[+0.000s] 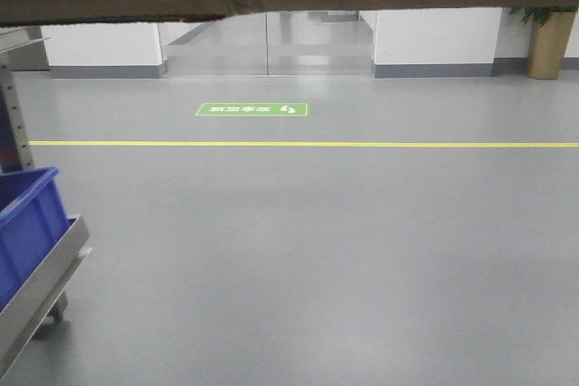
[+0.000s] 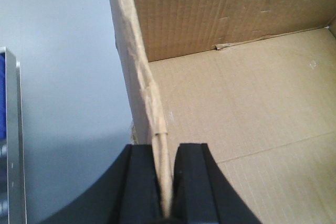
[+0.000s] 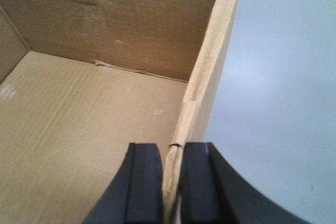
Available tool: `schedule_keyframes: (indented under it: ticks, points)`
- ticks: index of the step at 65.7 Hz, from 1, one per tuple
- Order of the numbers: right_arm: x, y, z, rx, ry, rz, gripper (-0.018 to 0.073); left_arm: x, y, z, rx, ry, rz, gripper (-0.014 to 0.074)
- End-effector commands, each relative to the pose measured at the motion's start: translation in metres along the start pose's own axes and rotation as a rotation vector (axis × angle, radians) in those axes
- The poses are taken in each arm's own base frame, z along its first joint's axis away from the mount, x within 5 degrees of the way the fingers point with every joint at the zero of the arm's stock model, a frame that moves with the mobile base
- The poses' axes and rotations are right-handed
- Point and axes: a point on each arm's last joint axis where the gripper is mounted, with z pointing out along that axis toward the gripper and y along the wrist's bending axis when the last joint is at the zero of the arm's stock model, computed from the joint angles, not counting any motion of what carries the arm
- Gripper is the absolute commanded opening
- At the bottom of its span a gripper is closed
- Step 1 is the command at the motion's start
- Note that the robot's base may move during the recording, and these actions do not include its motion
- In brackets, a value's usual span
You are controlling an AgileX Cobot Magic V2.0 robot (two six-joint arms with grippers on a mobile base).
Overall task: Grab carton from right shelf to conveyor
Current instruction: 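Hold the carton with both grippers while the base turns away from the shelf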
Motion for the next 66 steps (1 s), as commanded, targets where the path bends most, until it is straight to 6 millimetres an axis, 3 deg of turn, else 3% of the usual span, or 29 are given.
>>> schedule_keyframes:
  ticks: [1, 66]
  points:
    - [-0.0048, 0.0009, -0.0044, -0.019, -0.065, -0.017, -0.0071, -0.0028, -0.0053, -0.0076, 0.054, -0.050, -0.002, -0.0013]
    - [-0.0068, 0.0017, -0.0030, -0.024, -0.083, -0.017, -0.0071, -0.0038, -0.0017, -0.0075, 0.014, -0.061, 0.012, -0.0013]
